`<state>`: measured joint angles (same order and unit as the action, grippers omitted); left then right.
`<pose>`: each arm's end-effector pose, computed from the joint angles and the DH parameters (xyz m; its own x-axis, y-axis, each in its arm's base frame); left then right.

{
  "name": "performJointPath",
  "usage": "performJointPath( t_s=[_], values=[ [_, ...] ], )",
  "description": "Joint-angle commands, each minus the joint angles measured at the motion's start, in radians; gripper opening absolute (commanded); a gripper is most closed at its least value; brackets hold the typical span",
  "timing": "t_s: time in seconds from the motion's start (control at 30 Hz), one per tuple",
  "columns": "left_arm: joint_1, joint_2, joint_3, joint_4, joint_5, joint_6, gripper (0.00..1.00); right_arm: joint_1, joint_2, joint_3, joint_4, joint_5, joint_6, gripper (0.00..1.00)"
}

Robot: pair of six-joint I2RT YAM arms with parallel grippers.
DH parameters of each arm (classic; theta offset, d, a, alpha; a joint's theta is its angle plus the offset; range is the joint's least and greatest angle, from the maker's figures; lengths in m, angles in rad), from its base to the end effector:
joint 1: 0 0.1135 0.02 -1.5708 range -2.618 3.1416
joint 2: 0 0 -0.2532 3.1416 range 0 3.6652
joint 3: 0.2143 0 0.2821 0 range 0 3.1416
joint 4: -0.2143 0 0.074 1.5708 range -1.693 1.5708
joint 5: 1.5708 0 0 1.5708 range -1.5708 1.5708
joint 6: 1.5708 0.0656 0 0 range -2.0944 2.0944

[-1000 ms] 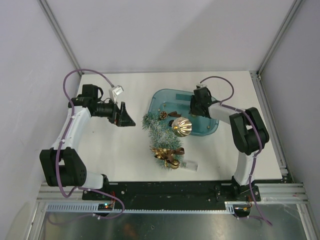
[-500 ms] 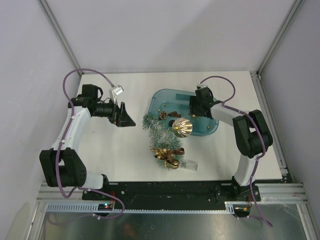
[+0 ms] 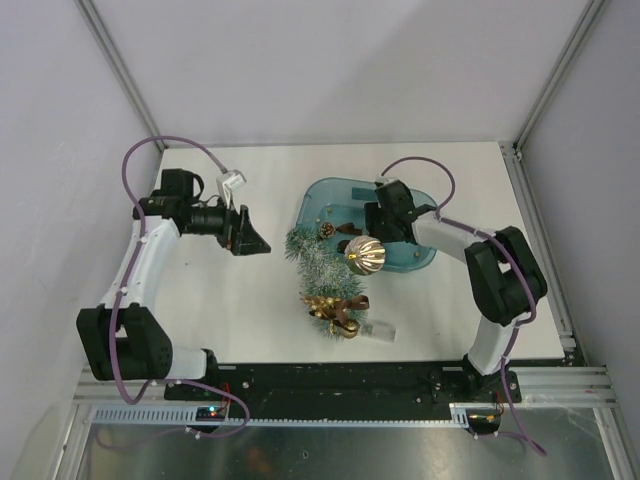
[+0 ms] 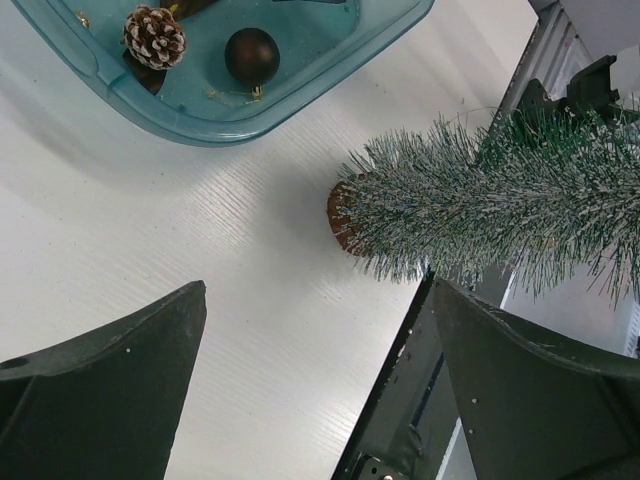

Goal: Decorate the small christmas tree

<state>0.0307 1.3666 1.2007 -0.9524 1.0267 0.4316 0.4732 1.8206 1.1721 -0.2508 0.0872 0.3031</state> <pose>0.2992 -0.0470 0.2780 -0.6667 0.1962 -0.7190 0.7012 0.4919 -0.5160 0.3811 0.1887 0.1311 -0.7862 -0.0685 -0.6142 -0.1793 0.9764 0.1206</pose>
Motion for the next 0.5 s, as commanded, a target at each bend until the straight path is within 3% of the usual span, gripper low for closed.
performJointPath(
  t_s=[0.0, 0.47],
  values=[
    [0.010, -0.043, -0.009, -0.002, 0.035, 0.040, 1.00, -0.023, -0.096, 0.001, 0.006, -0.019, 0.021, 0.61],
    [0.023, -0.065, -0.037, -0.002, 0.039, 0.062, 1.00, -0.081, -0.025, 0.032, 0.053, -0.020, 0.044, 0.63]
  ],
)
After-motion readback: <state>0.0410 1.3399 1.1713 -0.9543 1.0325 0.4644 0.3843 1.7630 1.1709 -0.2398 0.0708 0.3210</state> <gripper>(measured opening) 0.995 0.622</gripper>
